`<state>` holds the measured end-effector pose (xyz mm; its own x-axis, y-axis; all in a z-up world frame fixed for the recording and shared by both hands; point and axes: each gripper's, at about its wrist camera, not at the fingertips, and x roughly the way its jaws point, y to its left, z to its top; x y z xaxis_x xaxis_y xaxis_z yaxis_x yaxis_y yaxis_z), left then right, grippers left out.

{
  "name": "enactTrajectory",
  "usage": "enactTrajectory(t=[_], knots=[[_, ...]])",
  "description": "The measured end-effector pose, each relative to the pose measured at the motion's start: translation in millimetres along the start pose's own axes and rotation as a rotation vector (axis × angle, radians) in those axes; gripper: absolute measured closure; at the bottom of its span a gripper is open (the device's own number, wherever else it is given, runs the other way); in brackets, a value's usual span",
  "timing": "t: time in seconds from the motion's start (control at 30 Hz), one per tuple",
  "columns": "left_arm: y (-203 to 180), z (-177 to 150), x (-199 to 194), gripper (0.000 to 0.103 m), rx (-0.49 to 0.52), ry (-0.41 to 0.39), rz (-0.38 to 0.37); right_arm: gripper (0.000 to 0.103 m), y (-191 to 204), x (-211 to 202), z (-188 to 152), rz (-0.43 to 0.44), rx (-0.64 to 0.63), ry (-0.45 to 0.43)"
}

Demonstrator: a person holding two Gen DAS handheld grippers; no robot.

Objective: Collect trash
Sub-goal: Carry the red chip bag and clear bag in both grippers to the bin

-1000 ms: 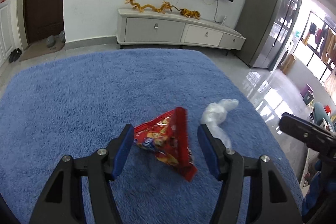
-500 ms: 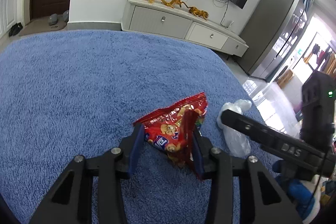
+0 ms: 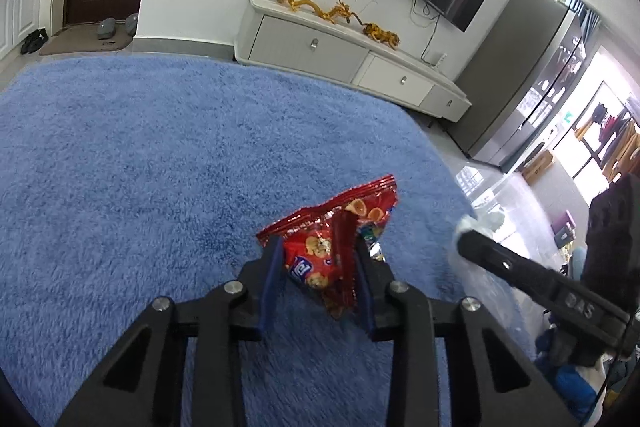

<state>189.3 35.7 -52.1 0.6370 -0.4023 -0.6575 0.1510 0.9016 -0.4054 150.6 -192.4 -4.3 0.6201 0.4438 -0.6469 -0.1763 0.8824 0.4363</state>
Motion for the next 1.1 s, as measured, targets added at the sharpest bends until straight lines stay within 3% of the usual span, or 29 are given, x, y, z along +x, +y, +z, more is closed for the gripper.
enactTrajectory(t=[0.33,0.73,0.9,1.1], knots=[[-22.1,-12.9,-88.3,0.081,-0.016,-0.086,-0.055,0.068,22.3,-108.2,-18.8,0.01,-0.012,-0.139],[-77.0,-33.3,-192.0,0.081,0.069,-0.195,-0.115,0.068,47.1,-228.1,-50.8,-0.017,-0.059,-0.335],[-115.3,-36.5,-207.9,0.081,0.11,-0.205,-0.161,0.068,41.7,-265.9,-63.1,-0.059,-0.06,-0.401],[-168.9,-39.8,-197.1,0.081,0.174,-0.169,-0.215,0.068,11.3,-291.0,-76.4,-0.21,-0.048,-0.437]])
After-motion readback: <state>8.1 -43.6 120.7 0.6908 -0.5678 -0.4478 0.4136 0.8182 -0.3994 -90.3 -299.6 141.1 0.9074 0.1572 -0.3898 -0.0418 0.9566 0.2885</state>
